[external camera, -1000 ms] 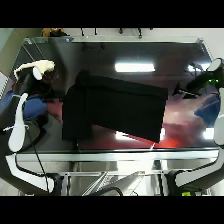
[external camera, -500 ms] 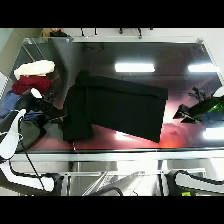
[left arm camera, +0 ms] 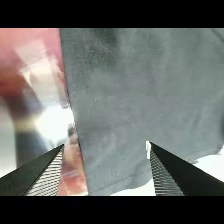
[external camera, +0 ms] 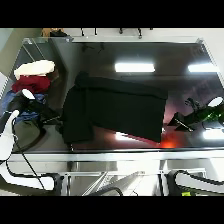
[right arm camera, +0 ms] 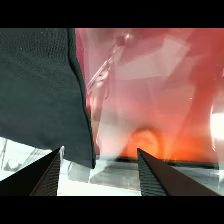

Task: Fold the shirts.

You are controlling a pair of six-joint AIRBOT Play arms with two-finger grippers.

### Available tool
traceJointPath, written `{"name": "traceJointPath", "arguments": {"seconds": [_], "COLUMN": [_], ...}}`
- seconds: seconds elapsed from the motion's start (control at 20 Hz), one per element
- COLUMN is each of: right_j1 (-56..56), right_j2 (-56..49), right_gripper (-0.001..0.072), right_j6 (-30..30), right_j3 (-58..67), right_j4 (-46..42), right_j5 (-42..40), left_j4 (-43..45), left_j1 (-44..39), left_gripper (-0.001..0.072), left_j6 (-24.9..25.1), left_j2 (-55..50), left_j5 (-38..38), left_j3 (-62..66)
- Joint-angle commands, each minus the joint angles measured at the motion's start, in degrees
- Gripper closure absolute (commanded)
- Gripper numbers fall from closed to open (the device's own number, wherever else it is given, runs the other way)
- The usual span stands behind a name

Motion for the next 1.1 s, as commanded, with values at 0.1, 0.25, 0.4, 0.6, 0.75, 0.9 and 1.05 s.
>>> {"name": "traceJointPath", "arguments": {"seconds": [0.1, 0.25, 0.4, 0.6, 0.75, 0.9, 1.05], "right_j1": [-2.5, -1.2, 2.1, 6.3, 8.7, 9.6, 9.6], "right_j2": [0.0, 0.0, 0.0, 0.0, 0.0, 0.0, 0.0], "right_gripper": [0.0211, 0.0211, 0.0214, 0.0214, 0.0214, 0.0214, 0.0214], "right_j6": [-1.2, -4.2, -5.0, -5.2, -5.2, -5.2, -5.6], "right_j3": [-4.9, -12.3, -17.0, -17.3, -17.3, -17.3, -17.3], "right_j4": [3.8, 10.8, 12.1, 13.6, 14.4, 14.4, 14.3], "right_j5": [-4.2, -8.0, -12.2, -15.0, -15.6, -15.8, -15.9], "left_j4": [-0.5, -4.0, -6.5, -9.3, -15.9, -16.3, -16.3], "left_j1": [3.4, 3.3, 3.3, 3.1, 2.6, -0.2, -2.5], "left_gripper": [0.0129, 0.0129, 0.0129, 0.0129, 0.0129, 0.0374, 0.0565], "left_j6": [0.5, 2.3, 3.4, 4.3, 6.9, 7.1, 8.5], "left_j2": [1.4, 1.4, 1.4, 1.4, 1.4, 1.4, 1.4], "left_j5": [0.7, 4.5, 6.9, 9.5, 10.1, 11.3, 11.3], "left_j3": [-1.7, -7.2, -11.0, -12.7, -12.7, -12.7, -12.7]}}
